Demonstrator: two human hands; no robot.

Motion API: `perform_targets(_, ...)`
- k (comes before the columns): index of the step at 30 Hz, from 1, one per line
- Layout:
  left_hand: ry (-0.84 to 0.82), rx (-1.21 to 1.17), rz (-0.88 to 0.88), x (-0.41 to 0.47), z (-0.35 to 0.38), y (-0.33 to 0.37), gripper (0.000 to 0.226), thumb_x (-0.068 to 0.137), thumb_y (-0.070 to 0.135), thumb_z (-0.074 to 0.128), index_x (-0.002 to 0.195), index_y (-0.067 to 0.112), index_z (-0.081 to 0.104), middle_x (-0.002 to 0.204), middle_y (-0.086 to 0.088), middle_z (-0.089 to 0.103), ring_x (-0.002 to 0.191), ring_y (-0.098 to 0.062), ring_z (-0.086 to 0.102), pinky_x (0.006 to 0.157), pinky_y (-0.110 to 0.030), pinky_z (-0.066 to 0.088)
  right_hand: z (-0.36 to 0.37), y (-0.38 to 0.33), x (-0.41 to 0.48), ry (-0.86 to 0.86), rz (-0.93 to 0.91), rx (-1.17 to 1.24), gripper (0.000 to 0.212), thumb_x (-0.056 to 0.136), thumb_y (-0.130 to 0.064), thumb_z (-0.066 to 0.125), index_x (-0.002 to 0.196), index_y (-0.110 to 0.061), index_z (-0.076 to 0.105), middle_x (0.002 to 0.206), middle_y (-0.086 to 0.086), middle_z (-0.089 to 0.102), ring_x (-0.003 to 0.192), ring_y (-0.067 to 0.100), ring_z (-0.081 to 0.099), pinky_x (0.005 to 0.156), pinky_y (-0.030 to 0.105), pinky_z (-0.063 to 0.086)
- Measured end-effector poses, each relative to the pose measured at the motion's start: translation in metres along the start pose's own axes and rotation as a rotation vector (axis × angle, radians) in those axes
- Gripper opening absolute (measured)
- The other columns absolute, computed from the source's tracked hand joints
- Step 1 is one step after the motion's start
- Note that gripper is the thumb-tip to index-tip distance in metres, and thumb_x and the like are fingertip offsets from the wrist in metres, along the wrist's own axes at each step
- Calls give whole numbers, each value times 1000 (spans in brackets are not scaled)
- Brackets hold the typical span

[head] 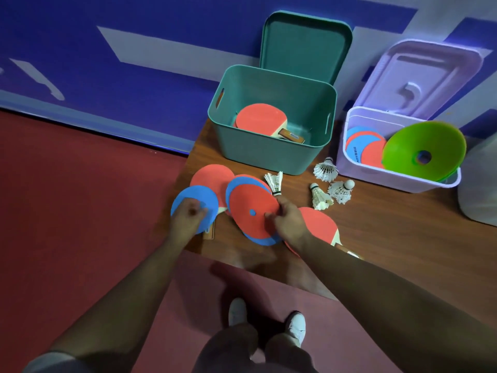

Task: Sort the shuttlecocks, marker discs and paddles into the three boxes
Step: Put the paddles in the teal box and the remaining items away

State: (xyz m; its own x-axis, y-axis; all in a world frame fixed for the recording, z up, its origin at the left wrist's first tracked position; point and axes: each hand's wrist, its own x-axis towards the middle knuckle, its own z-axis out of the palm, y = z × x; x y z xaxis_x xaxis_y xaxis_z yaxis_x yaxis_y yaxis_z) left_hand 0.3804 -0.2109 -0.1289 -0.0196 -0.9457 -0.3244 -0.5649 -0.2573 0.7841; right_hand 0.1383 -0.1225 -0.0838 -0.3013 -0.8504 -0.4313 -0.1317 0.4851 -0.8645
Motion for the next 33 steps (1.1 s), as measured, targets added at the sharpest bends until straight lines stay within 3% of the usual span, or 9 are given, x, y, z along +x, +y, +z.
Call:
perform_targets(4,51,162,-204,40,-20,-39,59,77,24,81,125,2,54,124,-17,60,112,-33,59,90,-38,47,13,6,12,-9,3,7,32,77,3,58,91,-26,64,89,1,70,81,17,64,79,36,55)
perform_targets(7,-11,212,-264,68,-19,-58,75,63,45,86,120,4,58,119,-15,65,106,-31,63,83,-36,49,15,10,19,-25,8,-4,30,74,-1,57,95,-20,65,94,9,72,85,25,67,80,42,57)
perform_targets(11,16,348,-362,80,-5,-70,101,50,57,86,126,3,48,127,-19,57,117,-35,57,95,-42,49,16,15,27,-6,34,10,34,80,13,56,101,-14,65,96,11,71,86,24,66,81,42,56)
perform_targets(15,94,321,-296,70,-3,-67,65,68,36,83,117,2,55,116,-18,65,107,-36,62,89,-40,50,14,15,31,-17,66,101,31,81,10,59,102,-12,65,98,14,71,86,26,66,81,46,56)
perform_targets(19,132,-141,-102,47,-13,-40,18,88,10,62,102,12,51,89,-5,60,85,-26,58,74,-35,44,12,0,33,-72,121,320,34,84,16,57,104,-10,65,95,8,71,85,22,66,78,35,57)
perform_targets(23,-118,-702,-102,27,-17,-9,32,74,10,64,104,17,55,102,-8,65,91,-25,61,78,-37,50,7,-22,36,-234,193,521,42,81,17,56,119,-1,63,114,21,68,100,33,67,93,45,53)
perform_targets(26,-358,-967,-148,20,-9,29,39,78,12,66,116,16,60,112,-4,71,98,-20,68,77,-32,57,3,-36,38,-197,212,413,38,80,13,60,115,-1,65,112,21,70,103,36,67,95,48,53)
perform_targets(29,-470,-898,-149,15,9,66,28,93,31,57,118,20,62,117,-5,69,106,-22,65,90,-36,54,-13,-43,35,-41,109,164,34,77,2,69,110,-7,68,103,14,73,91,29,70,86,45,57)
perform_targets(33,-525,-783,-14,10,44,102,34,91,5,60,120,23,56,116,-2,67,105,-19,63,94,-37,49,-57,-40,18,134,85,218,41,75,-3,73,112,-22,67,103,10,72,83,22,68,77,39,58)
